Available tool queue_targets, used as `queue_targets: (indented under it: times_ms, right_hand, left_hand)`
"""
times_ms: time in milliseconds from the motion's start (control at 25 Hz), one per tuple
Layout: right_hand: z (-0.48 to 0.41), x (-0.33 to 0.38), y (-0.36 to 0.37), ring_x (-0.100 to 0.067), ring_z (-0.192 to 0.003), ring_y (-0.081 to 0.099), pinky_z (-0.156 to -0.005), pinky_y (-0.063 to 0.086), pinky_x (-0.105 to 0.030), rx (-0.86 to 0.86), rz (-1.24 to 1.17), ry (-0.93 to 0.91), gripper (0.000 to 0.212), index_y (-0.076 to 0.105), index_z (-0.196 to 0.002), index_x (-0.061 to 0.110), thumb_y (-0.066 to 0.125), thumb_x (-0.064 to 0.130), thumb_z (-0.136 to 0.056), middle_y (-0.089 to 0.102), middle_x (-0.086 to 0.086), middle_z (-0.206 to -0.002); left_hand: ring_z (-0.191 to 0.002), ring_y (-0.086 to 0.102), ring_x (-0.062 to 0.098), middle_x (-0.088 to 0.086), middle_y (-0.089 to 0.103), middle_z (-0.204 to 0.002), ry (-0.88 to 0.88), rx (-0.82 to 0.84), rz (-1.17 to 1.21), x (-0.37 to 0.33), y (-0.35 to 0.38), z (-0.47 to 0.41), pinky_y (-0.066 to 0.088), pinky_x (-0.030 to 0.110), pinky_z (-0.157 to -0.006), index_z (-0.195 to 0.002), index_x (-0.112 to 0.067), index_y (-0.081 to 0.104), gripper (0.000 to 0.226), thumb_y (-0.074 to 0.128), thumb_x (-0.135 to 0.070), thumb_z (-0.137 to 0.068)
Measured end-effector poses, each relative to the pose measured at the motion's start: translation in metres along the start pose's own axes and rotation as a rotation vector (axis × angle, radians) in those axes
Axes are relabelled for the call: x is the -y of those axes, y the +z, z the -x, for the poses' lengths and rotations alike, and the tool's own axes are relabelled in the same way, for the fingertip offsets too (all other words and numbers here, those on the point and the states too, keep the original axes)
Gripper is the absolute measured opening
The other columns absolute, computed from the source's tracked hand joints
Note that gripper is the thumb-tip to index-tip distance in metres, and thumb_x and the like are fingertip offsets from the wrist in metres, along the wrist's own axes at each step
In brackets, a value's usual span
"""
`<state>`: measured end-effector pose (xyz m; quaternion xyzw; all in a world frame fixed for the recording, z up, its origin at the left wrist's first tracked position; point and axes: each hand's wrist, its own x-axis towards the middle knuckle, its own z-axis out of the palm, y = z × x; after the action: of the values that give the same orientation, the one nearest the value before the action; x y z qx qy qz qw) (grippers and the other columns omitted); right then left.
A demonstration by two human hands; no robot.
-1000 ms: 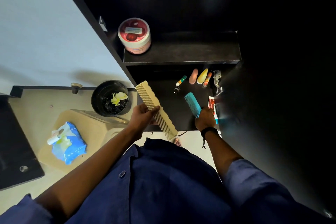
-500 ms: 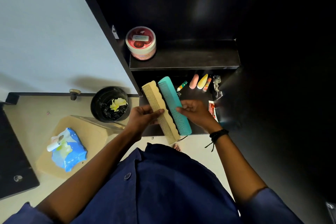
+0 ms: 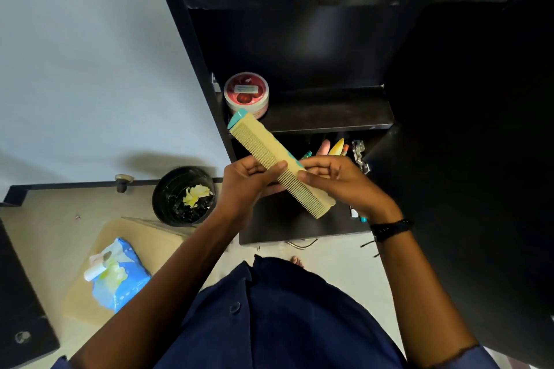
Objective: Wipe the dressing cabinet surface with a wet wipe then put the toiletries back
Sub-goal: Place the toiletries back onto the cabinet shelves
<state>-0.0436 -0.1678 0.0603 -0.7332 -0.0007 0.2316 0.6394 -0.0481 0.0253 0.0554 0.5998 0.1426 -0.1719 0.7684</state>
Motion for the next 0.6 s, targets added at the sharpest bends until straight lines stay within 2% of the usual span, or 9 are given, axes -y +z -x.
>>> queue_targets:
  times_ms: [160, 280, 400, 520, 600]
  right_hand:
    - [0.024, 0.027, -0.009, -0.022, -0.086, 0.071, -0.07, 0.061, -0.034, -0.214, -0.193, -0.068, 0.028, 0.068, -0.106, 0.015, 0.071, 0.018, -0.078, 0.075, -0.008, -0.096]
    - [0.033, 0.051, -0.011, -0.022, -0.08, 0.072, -0.061, 0.06, -0.028, -0.397, -0.314, -0.17, 0.023, 0.067, -0.105, 0.011, 0.068, 0.013, -0.082, 0.074, -0.009, -0.094]
    - [0.047, 0.079, -0.021, -0.015, -0.067, 0.069, -0.054, 0.057, -0.023, -0.48, -0.326, -0.277, 0.022, 0.067, -0.103, 0.012, 0.066, 0.015, -0.081, 0.074, -0.004, -0.084]
    - [0.058, 0.101, -0.033, -0.009, -0.074, 0.069, -0.055, 0.054, -0.018, -0.556, -0.333, -0.351, 0.025, 0.066, -0.11, 0.011, 0.064, 0.013, -0.085, 0.073, -0.003, -0.087]
    - [0.059, 0.114, -0.034, -0.011, -0.079, 0.071, -0.056, 0.054, -0.017, -0.676, -0.387, -0.408, 0.033, 0.061, -0.116, 0.008, 0.067, 0.012, -0.084, 0.074, -0.006, -0.091]
  left_hand:
    - [-0.093, 0.071, 0.019, 0.008, 0.074, -0.101, 0.106, -0.034, 0.11, -0.043, 0.018, 0.008, 0.06, 0.031, -0.075, -0.104, -0.01, 0.065, 0.02, 0.067, -0.01, -0.083]
    - [-0.094, 0.071, 0.019, 0.008, 0.073, -0.102, 0.212, 0.007, 0.107, -0.07, 0.027, 0.016, 0.06, 0.031, -0.076, -0.109, -0.011, 0.062, 0.022, 0.065, -0.012, -0.086]
    - [-0.096, 0.07, 0.018, 0.007, 0.072, -0.105, 0.39, -0.082, 0.114, -0.1, 0.03, 0.021, 0.06, 0.031, -0.075, -0.114, -0.008, 0.059, 0.028, 0.064, -0.014, -0.087]
    - [-0.096, 0.07, 0.011, -0.004, 0.071, -0.107, 0.558, -0.186, 0.04, -0.125, 0.036, 0.03, 0.059, 0.027, -0.072, -0.125, -0.015, 0.053, 0.044, 0.068, -0.017, -0.084]
    - [-0.091, 0.071, 0.006, -0.01, 0.07, -0.103, 0.642, -0.209, -0.024, -0.136, 0.043, 0.037, 0.059, 0.023, -0.069, -0.126, -0.016, 0.054, 0.045, 0.068, -0.018, -0.084]
